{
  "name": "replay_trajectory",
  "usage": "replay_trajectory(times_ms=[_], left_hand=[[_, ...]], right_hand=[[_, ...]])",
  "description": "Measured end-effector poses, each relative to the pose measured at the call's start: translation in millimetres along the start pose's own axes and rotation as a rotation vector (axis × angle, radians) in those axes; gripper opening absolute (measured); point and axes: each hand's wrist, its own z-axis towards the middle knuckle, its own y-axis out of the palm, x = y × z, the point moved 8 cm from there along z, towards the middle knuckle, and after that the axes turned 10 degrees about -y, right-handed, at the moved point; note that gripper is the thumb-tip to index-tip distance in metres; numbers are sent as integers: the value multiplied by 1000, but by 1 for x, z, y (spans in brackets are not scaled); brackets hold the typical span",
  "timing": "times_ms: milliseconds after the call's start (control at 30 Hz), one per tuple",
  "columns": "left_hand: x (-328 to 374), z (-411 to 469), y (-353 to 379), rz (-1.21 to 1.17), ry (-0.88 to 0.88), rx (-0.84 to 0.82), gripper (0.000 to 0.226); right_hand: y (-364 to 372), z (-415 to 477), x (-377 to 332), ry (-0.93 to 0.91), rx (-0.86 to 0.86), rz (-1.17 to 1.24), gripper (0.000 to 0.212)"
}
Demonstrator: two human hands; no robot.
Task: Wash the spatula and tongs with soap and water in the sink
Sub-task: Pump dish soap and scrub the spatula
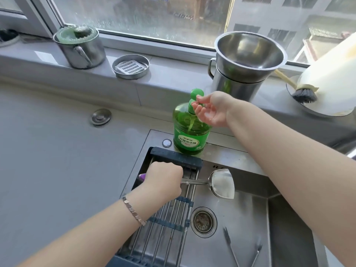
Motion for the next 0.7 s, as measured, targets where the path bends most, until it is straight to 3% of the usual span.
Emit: replay_trajectory(times_ms=[167,433,700], left_hand=[[-4,-2,7,-76,-9,-38,13],[-2,-13,-6,-90,-20,-4,15],[-11,-16,-16,-131,-57,73,20]], right_hand=[[1,6,3,-10,13,63,24],[0,4,5,-20,57,74,19],[0,-4,2,1,8,11,28]])
